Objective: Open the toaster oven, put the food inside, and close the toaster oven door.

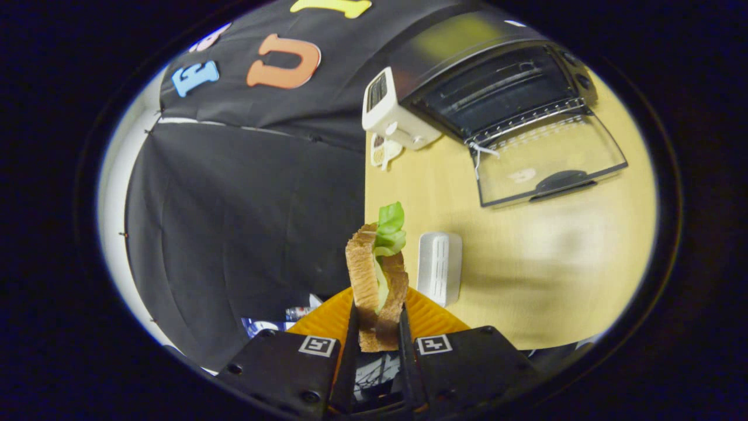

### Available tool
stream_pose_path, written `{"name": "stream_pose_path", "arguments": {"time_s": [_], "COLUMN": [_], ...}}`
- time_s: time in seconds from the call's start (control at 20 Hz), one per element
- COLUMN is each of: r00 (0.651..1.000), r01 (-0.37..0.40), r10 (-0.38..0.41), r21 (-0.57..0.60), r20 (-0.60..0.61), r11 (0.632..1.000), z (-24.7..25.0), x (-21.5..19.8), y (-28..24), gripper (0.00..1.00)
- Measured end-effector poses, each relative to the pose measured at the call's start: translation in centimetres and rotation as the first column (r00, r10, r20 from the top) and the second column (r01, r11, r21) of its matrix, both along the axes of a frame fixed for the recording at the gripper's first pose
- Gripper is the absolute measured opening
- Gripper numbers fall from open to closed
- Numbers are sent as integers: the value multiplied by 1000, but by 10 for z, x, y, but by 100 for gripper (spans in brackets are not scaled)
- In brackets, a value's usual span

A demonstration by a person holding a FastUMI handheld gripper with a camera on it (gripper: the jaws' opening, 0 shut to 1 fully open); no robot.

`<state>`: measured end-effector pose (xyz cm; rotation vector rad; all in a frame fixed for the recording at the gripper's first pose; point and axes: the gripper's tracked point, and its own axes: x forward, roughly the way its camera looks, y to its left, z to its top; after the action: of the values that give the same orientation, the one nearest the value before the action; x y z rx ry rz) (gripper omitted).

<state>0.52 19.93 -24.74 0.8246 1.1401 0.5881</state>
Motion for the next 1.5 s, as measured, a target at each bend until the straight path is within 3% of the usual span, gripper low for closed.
{"name": "stream_pose_path", "arguments": {"time_s": [0.2, 0.45, 0.6, 0.75, 0.95, 1.15, 1.25, 1.5], "r00": [960, 847, 779, 689, 619, 619, 642, 730], "r01": [265, 514, 613, 706, 763, 757, 746, 667], "r10": [-270, -530, -627, -724, -782, -785, -766, -669], "r21": [75, 179, 226, 251, 286, 270, 197, 64], "r20": [78, 48, -10, -28, -65, -7, 42, 141], "r11": [961, 839, 757, 662, 580, 595, 636, 742], "z": [9, -16, -41, -72, -92, -95, -103, -101], "x": [56, 117, 141, 175, 207, 232, 242, 243], "y": [-56, -100, -112, -120, -117, -107, -102, -91], "gripper": [37, 37, 37, 37, 37, 38, 42, 75]}}
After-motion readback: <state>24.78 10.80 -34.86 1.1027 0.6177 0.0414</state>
